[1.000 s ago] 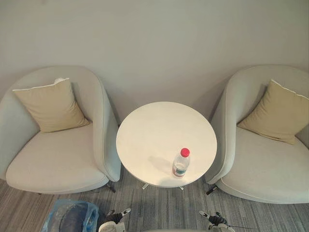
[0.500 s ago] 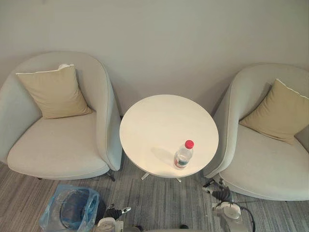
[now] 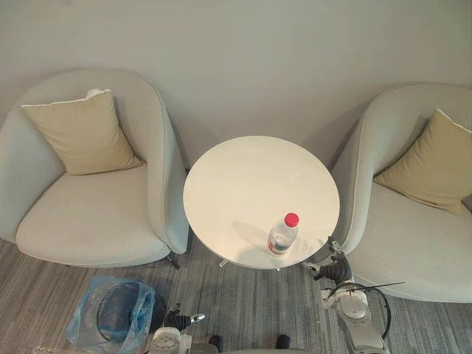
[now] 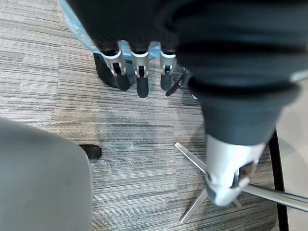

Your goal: Gather rubbish on tea table into small bin, then transfer packed bag to large trash can.

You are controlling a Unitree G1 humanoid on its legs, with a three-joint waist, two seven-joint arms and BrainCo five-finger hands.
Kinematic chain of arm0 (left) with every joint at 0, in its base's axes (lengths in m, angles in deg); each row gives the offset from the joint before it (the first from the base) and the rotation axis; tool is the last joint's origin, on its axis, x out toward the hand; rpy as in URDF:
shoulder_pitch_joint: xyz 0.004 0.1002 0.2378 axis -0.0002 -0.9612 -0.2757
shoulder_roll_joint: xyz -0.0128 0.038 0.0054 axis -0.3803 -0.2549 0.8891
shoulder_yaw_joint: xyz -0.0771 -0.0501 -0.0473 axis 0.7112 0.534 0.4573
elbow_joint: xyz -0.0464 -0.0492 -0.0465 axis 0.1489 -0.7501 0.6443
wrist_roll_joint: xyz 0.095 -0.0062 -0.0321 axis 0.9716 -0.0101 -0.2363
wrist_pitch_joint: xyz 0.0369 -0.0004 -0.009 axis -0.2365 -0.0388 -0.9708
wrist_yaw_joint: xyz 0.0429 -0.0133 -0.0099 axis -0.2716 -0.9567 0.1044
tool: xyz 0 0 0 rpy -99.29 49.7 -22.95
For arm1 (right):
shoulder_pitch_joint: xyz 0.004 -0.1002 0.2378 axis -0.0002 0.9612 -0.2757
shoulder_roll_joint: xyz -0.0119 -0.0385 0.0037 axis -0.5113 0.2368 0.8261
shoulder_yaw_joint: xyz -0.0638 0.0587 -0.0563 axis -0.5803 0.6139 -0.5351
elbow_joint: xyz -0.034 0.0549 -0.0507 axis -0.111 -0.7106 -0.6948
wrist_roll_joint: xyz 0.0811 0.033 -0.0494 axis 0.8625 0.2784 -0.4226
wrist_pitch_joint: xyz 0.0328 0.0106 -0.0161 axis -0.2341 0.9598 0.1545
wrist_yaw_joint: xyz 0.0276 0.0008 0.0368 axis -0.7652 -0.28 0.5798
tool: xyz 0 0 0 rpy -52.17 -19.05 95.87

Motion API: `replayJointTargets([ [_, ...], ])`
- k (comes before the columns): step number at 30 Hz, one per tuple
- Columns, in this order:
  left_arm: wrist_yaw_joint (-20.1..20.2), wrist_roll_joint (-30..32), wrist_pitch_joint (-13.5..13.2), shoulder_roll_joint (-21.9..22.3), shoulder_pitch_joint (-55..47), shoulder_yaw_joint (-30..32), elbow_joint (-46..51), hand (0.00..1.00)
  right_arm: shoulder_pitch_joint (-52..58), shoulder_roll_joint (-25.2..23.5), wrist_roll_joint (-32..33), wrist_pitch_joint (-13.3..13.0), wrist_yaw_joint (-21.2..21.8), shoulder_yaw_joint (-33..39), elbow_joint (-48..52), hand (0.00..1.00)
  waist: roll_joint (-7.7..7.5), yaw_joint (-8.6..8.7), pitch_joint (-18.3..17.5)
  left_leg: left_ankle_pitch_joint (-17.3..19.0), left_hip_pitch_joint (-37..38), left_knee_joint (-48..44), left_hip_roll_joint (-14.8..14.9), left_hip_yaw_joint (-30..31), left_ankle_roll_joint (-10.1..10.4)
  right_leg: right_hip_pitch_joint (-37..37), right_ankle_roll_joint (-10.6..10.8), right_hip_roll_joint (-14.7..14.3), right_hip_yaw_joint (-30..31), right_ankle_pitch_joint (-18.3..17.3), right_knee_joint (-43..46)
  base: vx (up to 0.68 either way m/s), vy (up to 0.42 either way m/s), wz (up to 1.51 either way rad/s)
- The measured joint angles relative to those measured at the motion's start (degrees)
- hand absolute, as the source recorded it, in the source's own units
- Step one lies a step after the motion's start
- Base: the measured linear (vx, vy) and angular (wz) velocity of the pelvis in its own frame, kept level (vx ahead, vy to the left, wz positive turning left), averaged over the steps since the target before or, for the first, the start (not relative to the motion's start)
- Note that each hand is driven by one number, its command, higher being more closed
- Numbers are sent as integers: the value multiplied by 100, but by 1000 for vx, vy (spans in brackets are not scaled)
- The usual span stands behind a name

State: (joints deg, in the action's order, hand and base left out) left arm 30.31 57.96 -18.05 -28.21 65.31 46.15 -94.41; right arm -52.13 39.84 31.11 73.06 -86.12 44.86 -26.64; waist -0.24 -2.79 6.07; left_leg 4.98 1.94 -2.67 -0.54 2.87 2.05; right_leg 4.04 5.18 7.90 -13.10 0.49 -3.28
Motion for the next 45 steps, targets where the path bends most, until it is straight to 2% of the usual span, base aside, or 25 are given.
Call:
replayJointTargets([
  [5, -4, 13, -11, 14, 26, -46, 15, 0, -45, 94, -3, -19, 7, -263, 239, 0, 71, -3, 63, 0, -87, 0, -7, 216, 0, -8, -2, -2, -163, -2, -1, -30, -11, 17],
  [16, -21, 17, -15, 18, 68, -108, 21, 0, -230, 80, -21, -26, -19, -596, 239, 0, 128, -51, 117, 0, -190, -6, -22, 406, 1, -39, -5, -4, -277, -16, -3, -13, -1, 6],
  [24, -29, 4, -26, 27, 158, -113, 153, 0, -724, 67, 3, -27, -152, -811, 239, 0, 181, -138, 365, -2, -512, -118, -49, 576, 4, -218, -21, -4, -424, -25, 1, -3, 4, 12],
  [28, -38, -128, -51, 31, 226, -144, 288, 0, -1089, 71, 9, -34, -319, -865, 242, 0, 256, -186, 659, 1, -629, -225, -74, 739, 6, -215, -23, 1, -506, -25, 9, -14, 2, 19],
  [29, -42, -193, -62, 30, 266, -217, 320, 0, -1222, 70, 9, -37, -364, -868, 242, 100, 298, -245, 727, 1, -718, -248, -79, 764, 7, -282, -23, 2, -515, -25, 19, -33, 12, 12],
  [32, -48, -293, -77, 64, 307, -228, 416, 0, -1519, 69, 11, -39, -464, -897, 243, 100, 377, -320, 880, 0, -833, -275, -76, 790, 8, -428, -25, 9, -509, -26, 118, -17, 17, 5],
  [35, -151, -396, -124, 66, 343, -226, 477, 0, -1767, 57, 18, -38, -589, -984, 243, 100, 374, -373, 1022, 0, -864, -277, -82, 859, 8, -428, -26, 13, -490, -26, 126, 18, 29, 13],
  [43, -161, -392, -119, 67, 341, -220, 505, 0, -1693, -102, 30, -33, -583, -1029, 247, 100, 374, -393, 1042, 9, -808, -278, -56, 830, 5, -450, -34, 18, -275, -32, 245, 6, 8, -1],
  [45, -160, -386, -106, 66, 339, -209, 502, 0, -1412, -113, 35, -32, -566, -1022, 615, 100, 374, -408, 1041, 23, -709, -278, -35, 790, 4, -407, -37, 16, -157, -37, 317, 1, 21, -10],
])
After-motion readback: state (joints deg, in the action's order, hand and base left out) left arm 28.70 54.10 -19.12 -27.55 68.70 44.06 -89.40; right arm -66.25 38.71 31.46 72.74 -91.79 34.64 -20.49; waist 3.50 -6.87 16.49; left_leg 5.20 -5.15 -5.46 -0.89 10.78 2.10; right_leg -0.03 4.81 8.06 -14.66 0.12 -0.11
